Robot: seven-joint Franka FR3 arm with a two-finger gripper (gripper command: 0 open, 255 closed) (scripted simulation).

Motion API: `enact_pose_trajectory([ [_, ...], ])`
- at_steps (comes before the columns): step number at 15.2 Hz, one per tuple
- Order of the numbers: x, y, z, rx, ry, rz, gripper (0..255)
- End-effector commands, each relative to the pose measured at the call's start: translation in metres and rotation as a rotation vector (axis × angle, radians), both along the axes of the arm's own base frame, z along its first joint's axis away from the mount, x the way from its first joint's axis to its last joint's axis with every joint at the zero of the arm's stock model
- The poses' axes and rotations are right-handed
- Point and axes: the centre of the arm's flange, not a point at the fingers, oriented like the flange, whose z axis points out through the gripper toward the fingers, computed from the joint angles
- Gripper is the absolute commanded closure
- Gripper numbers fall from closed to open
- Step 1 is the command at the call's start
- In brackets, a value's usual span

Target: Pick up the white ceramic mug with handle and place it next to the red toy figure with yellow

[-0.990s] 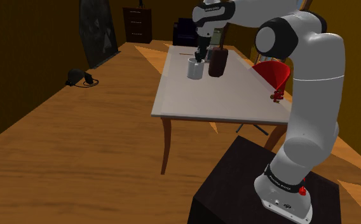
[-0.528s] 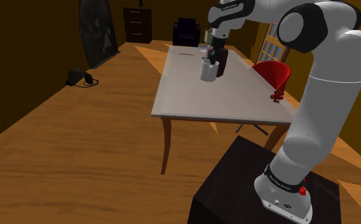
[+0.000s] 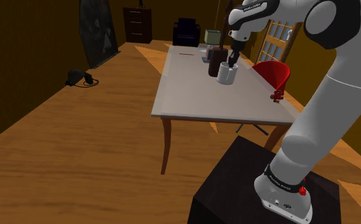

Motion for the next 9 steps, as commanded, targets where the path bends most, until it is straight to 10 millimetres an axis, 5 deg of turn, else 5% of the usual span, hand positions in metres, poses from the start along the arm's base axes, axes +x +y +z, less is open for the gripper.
enact_pose_trajectory([
  [1,-0.025,-0.007,0.000,0.001,0.000,0.002,255],
  [9,-0.123,-0.048,0.001,0.001,0.000,0.002,255],
])
